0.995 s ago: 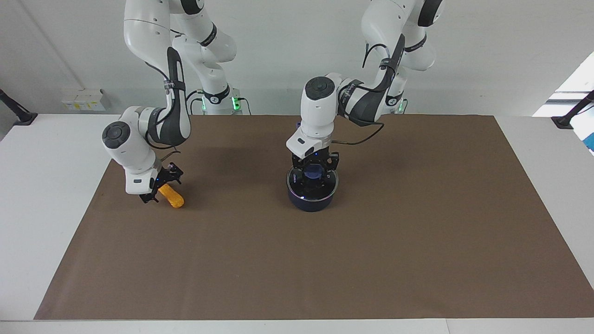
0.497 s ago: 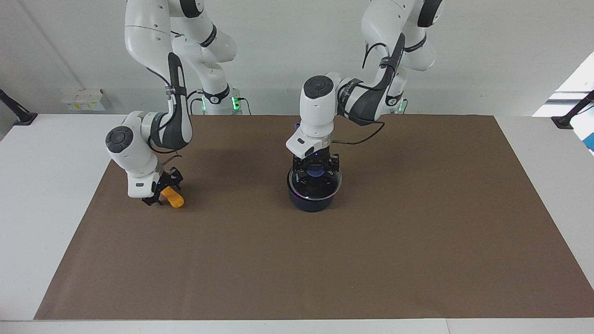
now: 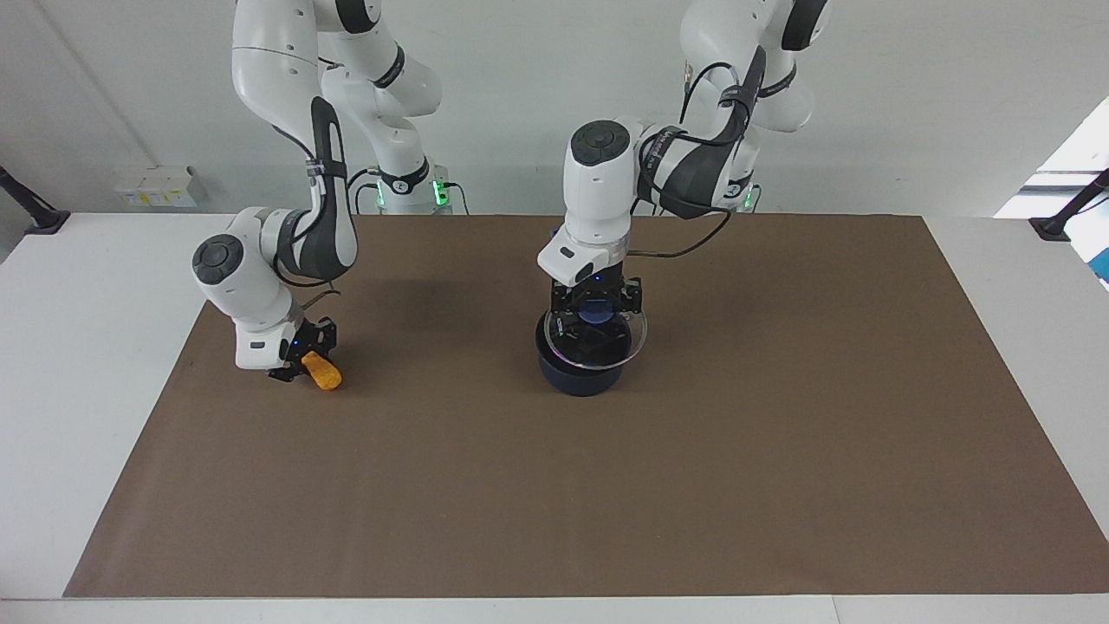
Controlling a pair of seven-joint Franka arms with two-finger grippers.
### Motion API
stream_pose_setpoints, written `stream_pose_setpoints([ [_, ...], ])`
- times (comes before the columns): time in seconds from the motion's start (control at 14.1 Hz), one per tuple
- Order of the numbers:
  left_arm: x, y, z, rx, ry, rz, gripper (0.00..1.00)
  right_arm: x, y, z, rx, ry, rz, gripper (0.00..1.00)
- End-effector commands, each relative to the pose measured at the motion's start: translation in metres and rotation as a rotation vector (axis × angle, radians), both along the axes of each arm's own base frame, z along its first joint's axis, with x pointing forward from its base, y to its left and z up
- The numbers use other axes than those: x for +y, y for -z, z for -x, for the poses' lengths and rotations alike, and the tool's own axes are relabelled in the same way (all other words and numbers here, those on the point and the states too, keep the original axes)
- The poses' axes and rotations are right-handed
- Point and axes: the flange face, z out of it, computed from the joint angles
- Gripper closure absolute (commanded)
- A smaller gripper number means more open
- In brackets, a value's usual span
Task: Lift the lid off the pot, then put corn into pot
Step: 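Lift the lid with the left gripper while the right gripper grasps the corn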
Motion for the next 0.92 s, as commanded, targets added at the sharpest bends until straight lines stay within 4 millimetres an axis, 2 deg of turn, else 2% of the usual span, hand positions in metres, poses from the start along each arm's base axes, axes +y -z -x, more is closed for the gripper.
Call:
stream_pose_setpoints([
  [0.0, 0.008, -0.045, -0.001, -0.018, -0.016, -0.013, 1.0, 0.0, -0.032, -0.01, -0.019, 0.084, -0.012, 1.0],
  [0.21, 0.047, -0.09, -0.01, -0.033, 0.011, 0.043, 1.0, 0.016, -0.082, -0.017, -0.059, 0.263, -0.01, 1.0],
  [0.28, 0.06, -0.099, -0.013, -0.021, 0.003, 0.062, 1.0, 0.035, -0.103, -0.02, -0.06, 0.314, -0.014, 1.0],
  [0.5, 0.103, -0.117, -0.025, -0.012, 0.003, 0.059, 1.0, 0.076, -0.163, -0.024, -0.008, 0.484, 0.004, 1.0],
  [0.64, 0.147, -0.129, -0.037, 0.015, 0.037, 0.078, 1.0, 0.107, -0.202, -0.024, -0.003, 0.57, 0.028, 1.0],
  [0.78, 0.183, -0.133, -0.047, 0.026, 0.053, 0.078, 1.0, 0.142, -0.228, -0.023, 0.0, 0.597, 0.048, 1.0],
  [0.85, 0.2, -0.134, -0.053, 0.031, 0.06, 0.075, 1.0, 0.161, -0.233, -0.022, -0.009, 0.603, 0.062, 1.0],
])
